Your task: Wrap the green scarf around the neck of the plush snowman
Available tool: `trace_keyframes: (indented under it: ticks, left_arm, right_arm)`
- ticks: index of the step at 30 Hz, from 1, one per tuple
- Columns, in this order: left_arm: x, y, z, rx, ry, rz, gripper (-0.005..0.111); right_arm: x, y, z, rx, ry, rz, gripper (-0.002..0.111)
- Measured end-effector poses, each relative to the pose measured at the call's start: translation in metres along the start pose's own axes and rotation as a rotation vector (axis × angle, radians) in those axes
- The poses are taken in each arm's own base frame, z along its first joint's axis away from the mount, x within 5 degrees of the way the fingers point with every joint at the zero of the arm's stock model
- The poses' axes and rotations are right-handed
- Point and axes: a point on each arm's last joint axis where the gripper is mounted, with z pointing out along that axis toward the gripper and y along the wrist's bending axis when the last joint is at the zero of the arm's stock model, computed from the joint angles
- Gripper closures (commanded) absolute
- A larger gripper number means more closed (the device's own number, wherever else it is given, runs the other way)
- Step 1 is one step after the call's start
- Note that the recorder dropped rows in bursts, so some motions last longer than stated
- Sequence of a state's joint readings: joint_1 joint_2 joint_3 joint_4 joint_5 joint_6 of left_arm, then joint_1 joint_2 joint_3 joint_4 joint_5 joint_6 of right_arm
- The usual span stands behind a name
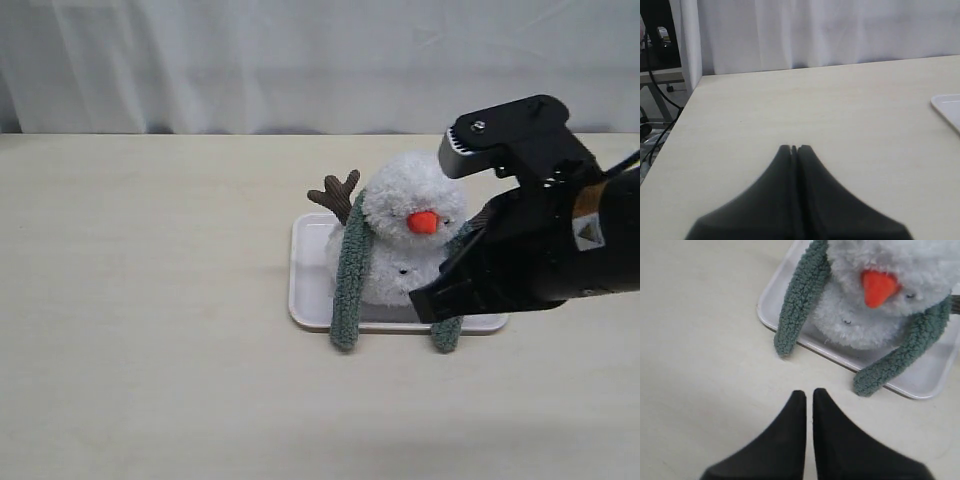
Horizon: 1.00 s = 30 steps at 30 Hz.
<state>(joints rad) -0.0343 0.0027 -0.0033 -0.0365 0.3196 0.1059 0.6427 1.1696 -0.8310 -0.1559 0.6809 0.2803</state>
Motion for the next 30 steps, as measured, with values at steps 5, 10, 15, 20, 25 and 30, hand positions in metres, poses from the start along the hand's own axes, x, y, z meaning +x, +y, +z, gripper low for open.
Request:
trace_keyframes:
  ticks: [5, 10, 15, 20, 25, 30]
  left_arm:
    - [0.000, 0.000, 0.000, 0.000, 0.000, 0.000, 0.107]
    - [0.000, 0.000, 0.000, 0.000, 0.000, 0.000, 0.107]
    - [0.000, 0.000, 0.000, 0.000, 0.000, 0.000, 0.107]
    - [0.000, 0.000, 0.000, 0.000, 0.000, 0.000, 0.107]
    - [0.000, 0.000, 0.000, 0.000, 0.000, 0.000, 0.107]
    - [0.000, 0.000, 0.000, 0.000, 0.000, 0.000, 0.107]
  right_arm:
    - [0.010, -0.005, -0.027, -0.010, -0.083, 0.004, 0.104]
    - [0.019, -0.009, -0.060, -0.028, -0.200, 0.017, 0.104]
    - [0.030, -0.015, -0.090, -0.034, -0.285, 0.027, 0.104]
    - [0.051, -0.022, -0.116, -0.025, -0.299, 0.043, 0.104]
    - [0.070, -0.028, -0.136, -0.021, -0.324, 0.057, 0.104]
    - [0.082, -0.032, -0.152, -0.031, -0.396, 0.065, 0.104]
